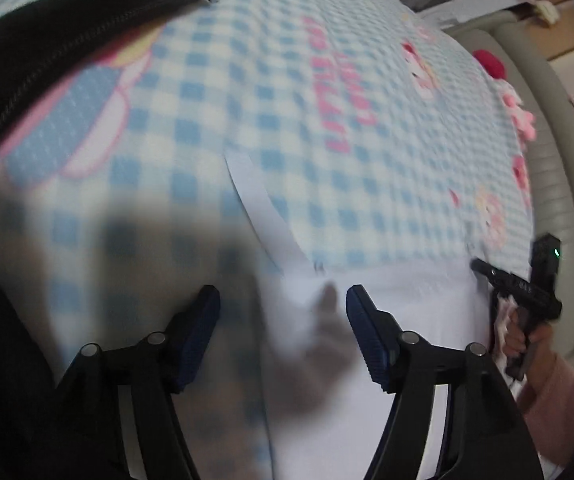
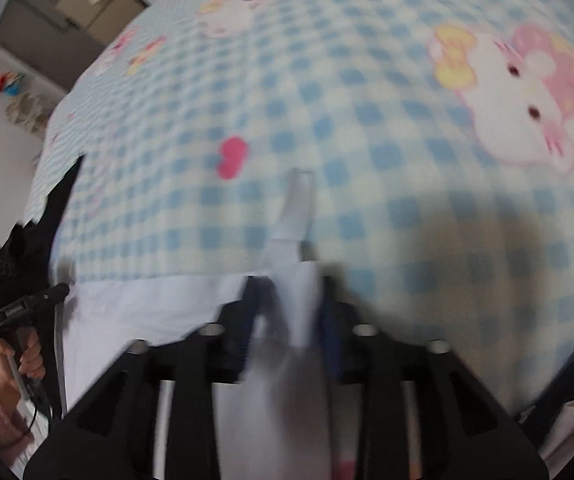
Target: Fold clothes
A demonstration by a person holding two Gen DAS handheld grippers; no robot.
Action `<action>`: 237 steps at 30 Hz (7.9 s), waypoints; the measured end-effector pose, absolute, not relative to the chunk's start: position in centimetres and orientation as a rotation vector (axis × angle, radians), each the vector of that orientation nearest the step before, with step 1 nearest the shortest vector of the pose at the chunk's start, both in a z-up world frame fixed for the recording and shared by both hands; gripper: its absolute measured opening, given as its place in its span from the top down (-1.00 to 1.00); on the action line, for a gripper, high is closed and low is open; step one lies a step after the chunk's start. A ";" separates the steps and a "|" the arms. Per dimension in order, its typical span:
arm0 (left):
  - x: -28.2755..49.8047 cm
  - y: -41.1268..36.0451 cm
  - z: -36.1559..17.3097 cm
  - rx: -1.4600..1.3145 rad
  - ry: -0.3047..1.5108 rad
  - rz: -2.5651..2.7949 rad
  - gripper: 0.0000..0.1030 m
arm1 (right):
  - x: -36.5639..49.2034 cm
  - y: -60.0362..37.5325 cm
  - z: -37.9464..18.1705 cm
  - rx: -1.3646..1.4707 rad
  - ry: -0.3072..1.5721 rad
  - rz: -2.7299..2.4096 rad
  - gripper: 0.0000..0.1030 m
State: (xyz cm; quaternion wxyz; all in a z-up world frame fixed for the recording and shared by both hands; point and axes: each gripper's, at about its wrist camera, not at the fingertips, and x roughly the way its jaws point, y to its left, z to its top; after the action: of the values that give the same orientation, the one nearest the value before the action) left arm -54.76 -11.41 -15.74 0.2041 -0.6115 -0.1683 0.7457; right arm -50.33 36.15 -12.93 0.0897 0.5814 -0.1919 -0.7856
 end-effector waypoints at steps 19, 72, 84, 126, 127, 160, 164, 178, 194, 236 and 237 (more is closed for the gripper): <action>-51.7 -14.3 -13.0 -1.709 -0.441 2.273 0.19 | -46.6 38.9 -7.7 1.684 -0.411 -2.630 0.41; -13.1 -21.4 -11.9 -1.922 -1.055 2.104 0.62 | -17.9 4.5 -9.2 1.816 -0.119 -1.866 0.10; -13.4 -19.5 -14.3 -2.159 -0.704 2.125 0.67 | -15.1 2.4 -11.7 1.819 0.136 -1.849 0.21; -20.7 -3.8 -5.1 -1.793 -0.466 1.942 0.27 | -10.0 31.8 -2.8 2.062 -0.348 -2.300 0.21; -20.8 -3.1 -6.0 -1.794 -0.463 1.908 0.27 | -10.2 31.7 -3.3 2.057 -0.356 -2.284 0.20; -25.0 5.5 -6.9 -1.782 -0.350 1.894 0.32 | -12.9 39.6 -6.4 1.993 -1.050 -2.139 0.13; -26.3 11.7 -9.8 -1.816 -0.332 1.885 0.32 | -12.7 39.4 -5.3 1.914 -1.014 -2.201 0.84; -28.2 13.3 -15.7 -1.914 -0.481 1.846 0.50 | -9.5 42.6 -4.3 2.109 -0.713 -2.385 0.90; -35.0 7.8 -11.4 -1.807 -0.437 2.156 0.37 | -21.3 39.3 1.4 1.826 -0.504 -2.527 0.52; -56.6 -11.1 -16.7 -1.811 -0.073 2.321 0.79 | -54.8 33.6 -10.8 1.772 -0.284 -2.405 0.90; -57.0 -10.7 -17.2 -1.826 -0.057 2.312 0.78 | -55.0 34.2 -10.8 1.775 -0.286 -2.423 0.89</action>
State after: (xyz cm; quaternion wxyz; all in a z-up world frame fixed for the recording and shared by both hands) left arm -56.99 -10.71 -17.19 0.0973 -0.6169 -0.0193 0.7808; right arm -55.02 34.25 -10.81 0.0622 0.5870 -0.0945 -0.8016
